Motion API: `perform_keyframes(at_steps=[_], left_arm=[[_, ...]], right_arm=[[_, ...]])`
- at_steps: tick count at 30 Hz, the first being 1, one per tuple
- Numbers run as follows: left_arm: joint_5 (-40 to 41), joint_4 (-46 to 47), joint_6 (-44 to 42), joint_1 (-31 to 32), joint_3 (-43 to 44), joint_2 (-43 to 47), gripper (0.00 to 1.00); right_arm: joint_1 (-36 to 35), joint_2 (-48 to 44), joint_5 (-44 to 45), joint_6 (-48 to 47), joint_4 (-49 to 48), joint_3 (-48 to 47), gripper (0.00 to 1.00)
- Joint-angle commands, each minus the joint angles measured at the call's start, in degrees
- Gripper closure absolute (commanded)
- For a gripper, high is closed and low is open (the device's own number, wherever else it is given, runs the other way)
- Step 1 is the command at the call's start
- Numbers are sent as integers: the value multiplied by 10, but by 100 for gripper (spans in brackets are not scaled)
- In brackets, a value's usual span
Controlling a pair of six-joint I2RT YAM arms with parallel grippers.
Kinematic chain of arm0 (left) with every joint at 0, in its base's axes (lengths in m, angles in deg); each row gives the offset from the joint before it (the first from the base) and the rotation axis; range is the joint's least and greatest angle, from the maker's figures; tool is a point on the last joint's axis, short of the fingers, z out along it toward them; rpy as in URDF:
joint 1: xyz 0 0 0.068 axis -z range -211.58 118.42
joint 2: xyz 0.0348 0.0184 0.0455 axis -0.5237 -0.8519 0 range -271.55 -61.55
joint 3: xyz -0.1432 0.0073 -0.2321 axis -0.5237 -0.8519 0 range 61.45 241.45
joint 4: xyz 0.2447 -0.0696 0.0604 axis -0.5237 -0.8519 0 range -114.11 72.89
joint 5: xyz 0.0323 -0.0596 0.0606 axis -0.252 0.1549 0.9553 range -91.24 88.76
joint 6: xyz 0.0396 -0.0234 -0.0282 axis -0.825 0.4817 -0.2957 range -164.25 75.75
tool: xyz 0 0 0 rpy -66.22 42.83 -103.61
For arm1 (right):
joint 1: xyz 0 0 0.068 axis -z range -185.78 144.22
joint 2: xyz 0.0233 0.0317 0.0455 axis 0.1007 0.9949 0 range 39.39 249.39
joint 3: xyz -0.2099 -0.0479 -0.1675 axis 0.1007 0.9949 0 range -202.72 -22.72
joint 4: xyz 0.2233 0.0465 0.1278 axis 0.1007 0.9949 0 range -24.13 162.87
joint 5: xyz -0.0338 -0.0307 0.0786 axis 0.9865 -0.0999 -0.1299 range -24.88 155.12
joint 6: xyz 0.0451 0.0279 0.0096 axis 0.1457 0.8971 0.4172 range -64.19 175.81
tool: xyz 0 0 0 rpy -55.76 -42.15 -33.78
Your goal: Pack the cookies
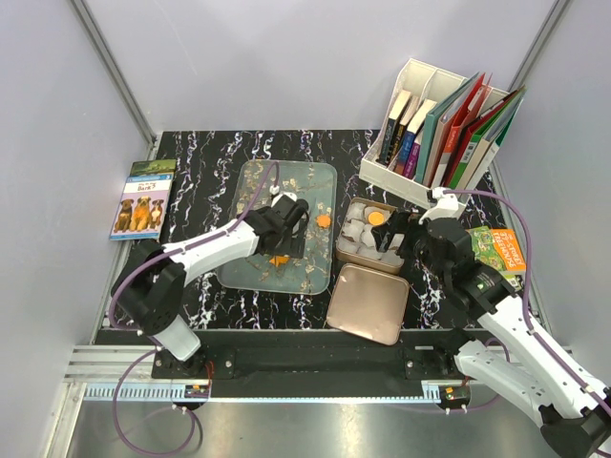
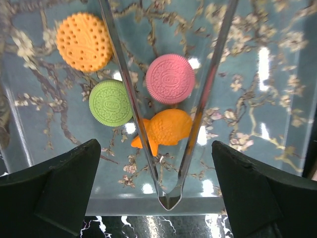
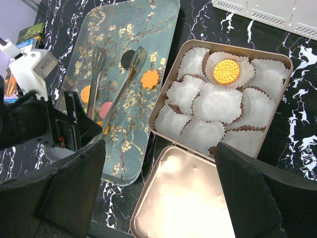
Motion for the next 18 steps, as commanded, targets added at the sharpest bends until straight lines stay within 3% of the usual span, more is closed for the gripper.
perform_keyframes(at_steps=[1, 18], left_arm=[[23, 70, 14, -2, -4, -5, 1], [-11, 117, -7, -28, 26, -88, 1]], right_arm=[[-1, -5, -8, 1, -31, -1, 0], [-2, -9, -5, 2, -33, 9, 0]])
